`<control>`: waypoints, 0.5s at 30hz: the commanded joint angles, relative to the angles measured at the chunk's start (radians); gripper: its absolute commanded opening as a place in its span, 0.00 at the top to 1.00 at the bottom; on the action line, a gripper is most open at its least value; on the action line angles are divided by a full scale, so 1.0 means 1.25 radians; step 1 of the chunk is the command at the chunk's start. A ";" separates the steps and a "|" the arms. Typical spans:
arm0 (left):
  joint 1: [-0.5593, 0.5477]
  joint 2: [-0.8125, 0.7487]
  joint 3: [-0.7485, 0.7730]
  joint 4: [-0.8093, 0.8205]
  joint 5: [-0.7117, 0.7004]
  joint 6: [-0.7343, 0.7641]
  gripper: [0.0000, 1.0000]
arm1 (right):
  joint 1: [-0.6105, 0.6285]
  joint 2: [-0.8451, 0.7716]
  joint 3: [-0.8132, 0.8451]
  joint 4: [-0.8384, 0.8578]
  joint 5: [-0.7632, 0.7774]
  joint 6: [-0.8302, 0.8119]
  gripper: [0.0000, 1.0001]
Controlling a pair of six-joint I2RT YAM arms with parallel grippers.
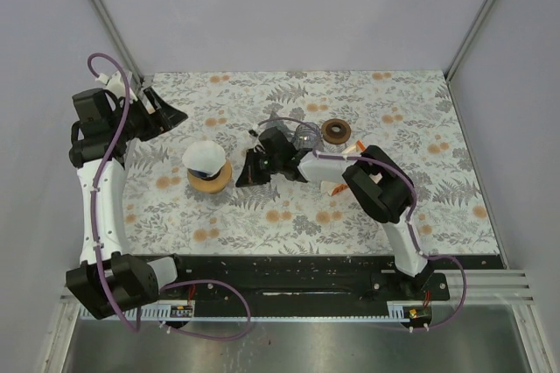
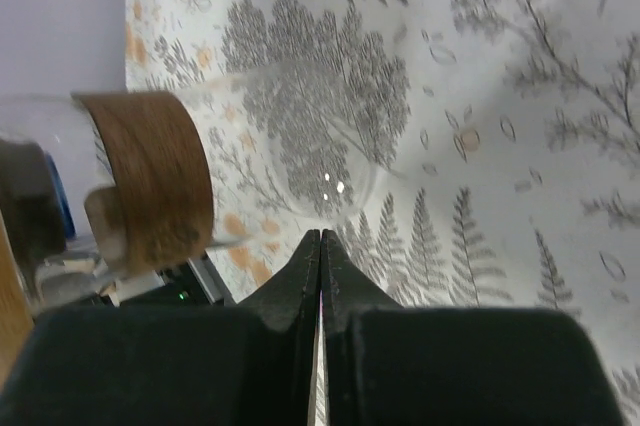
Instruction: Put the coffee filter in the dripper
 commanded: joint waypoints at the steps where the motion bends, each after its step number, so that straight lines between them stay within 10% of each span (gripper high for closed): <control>1: 0.008 -0.018 0.032 0.011 0.006 0.018 0.22 | 0.011 -0.109 -0.104 0.116 -0.027 -0.034 1.00; 15: 0.013 -0.031 0.006 0.032 0.004 0.008 0.22 | 0.066 -0.020 -0.168 0.417 -0.119 0.193 1.00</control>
